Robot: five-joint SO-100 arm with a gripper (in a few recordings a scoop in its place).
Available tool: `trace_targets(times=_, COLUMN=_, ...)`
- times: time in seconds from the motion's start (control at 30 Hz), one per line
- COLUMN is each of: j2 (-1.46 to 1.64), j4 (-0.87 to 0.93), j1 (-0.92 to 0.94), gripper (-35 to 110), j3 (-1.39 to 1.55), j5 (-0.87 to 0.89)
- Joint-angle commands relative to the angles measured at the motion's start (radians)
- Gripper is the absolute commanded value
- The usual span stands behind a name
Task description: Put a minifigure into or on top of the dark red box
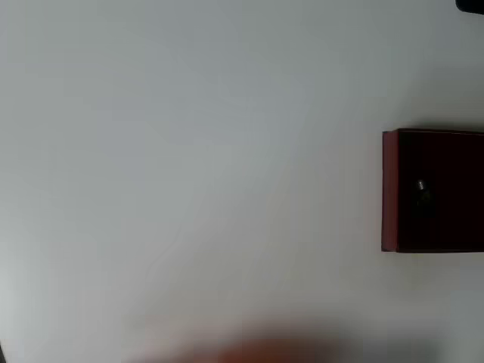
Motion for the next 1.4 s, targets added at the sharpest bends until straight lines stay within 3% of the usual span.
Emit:
trace_targets(times=0.0, j2=0.015, j4=0.018, j1=0.025, gripper=0, j3=-0.032, j5=0.014)
trace_targets(times=0.27, j2=0.015, j4=0.006, j1=0.121, gripper=0, j3=-0.029, j5=0.127)
trace_targets(times=1.37, j2=0.015, j4=0.002, j1=0.087, gripper=0, j3=-0.028, j5=0.089)
